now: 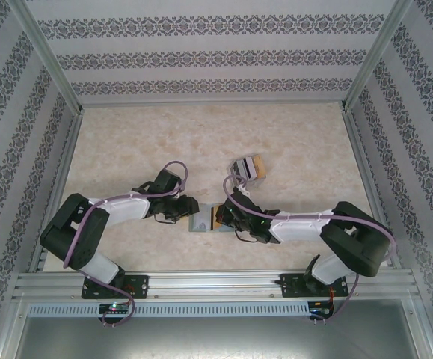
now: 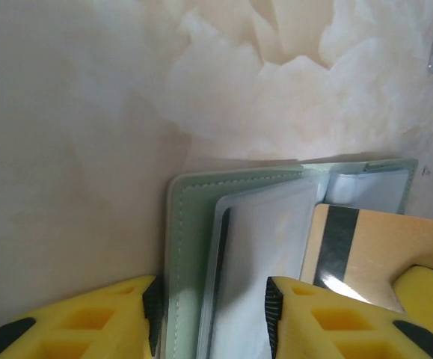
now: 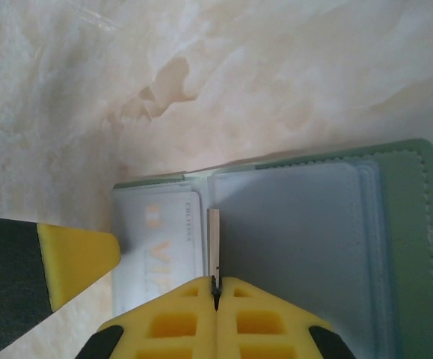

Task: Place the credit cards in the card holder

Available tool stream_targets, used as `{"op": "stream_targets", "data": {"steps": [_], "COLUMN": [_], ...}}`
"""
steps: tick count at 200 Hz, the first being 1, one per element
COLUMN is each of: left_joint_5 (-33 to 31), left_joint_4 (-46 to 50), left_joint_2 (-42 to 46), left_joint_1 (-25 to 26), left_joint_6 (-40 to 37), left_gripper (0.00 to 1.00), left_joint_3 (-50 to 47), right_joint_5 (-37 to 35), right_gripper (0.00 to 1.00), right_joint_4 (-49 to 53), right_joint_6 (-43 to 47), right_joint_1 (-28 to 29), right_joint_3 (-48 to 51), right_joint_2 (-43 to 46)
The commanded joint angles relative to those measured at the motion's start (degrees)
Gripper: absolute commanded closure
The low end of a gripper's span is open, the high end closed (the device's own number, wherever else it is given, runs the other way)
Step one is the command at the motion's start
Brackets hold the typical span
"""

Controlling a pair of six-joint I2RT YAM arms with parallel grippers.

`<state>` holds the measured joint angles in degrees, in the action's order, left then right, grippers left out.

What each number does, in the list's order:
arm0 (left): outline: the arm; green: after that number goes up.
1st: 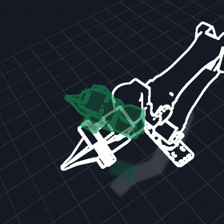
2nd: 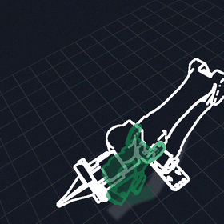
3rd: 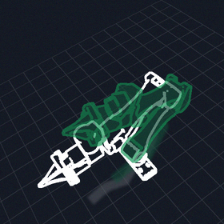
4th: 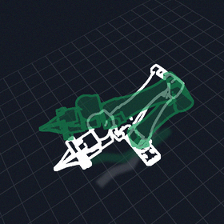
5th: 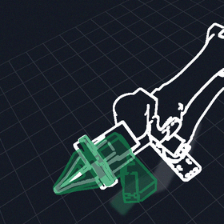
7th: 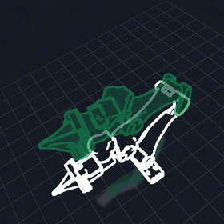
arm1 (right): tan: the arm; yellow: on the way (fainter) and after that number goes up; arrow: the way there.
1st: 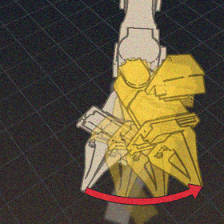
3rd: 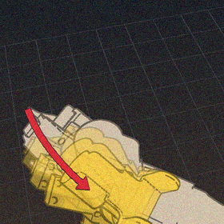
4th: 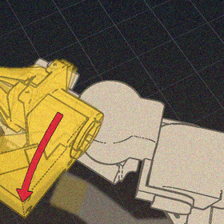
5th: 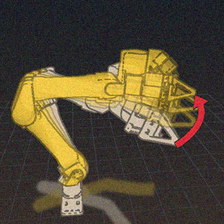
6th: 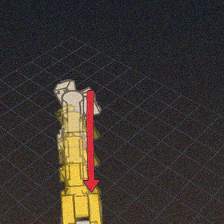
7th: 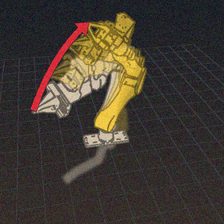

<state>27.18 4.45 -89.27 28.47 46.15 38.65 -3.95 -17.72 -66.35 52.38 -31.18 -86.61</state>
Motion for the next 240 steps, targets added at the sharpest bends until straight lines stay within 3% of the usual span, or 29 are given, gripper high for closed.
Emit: {"op": "stream_targets", "data": {"steps": [1, 104, 240], "left_joint_5": [1.53, 0.07, -1.16], "left_joint_4": [-1.44, -0.35, 1.61], "left_joint_2": [-2.62, -2.75, -2.86], "left_joint_1": [-0.17, -0.16, -0.17], "left_joint_6": [0.25, -0.08, -1.06], "left_gripper": [0.59, 0.69, 0.70], "left_joint_3": [-0.03, -0.61, -0.06], "right_joint_5": [2.09, 3.77, 6.57], "right_gripper": [1.00, 1.00, 1.00], "right_joint_4": [-5.19, -7.94, -5.43], "right_joint_6": [-1.94, -1.97, 6.76], "right_joint_1": [0.18, -0.89, -5.44], "right_joint_3": [1.38, 1.79, 2.36], "right_joint_2": [-1.86, -3.53, -3.85]}}
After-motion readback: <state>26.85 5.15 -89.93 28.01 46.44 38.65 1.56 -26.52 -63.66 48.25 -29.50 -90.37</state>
